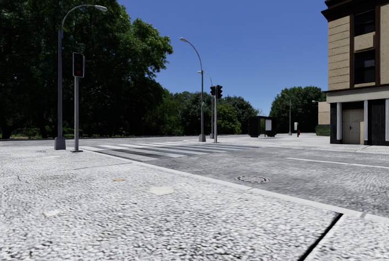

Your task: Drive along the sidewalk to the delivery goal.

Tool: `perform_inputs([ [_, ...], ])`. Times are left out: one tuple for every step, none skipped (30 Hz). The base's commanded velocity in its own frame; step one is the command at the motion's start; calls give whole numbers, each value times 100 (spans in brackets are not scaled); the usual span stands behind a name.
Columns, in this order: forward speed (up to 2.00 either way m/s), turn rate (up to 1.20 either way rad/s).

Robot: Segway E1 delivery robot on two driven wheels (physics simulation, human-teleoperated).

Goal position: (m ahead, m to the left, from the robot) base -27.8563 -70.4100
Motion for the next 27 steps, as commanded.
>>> perform_inputs([
  [0,0],
  [0,0],
  [0,0],
  [0,0],
  [0,0],
  [0,0],
  [0,0],
  [0,0],
  [0,0],
  [0,0],
  [0,0],
  [0,0],
  [0,0],
  [0,0],
  [0,0],
  [0,0],
  [0,0],
  [0,0],
  [0,0],
  [0,0],
  [0,0],
  [0,0],
  [0,0],
  [0,0],
  [0,0],
  [0,0],
  [0,0],
])
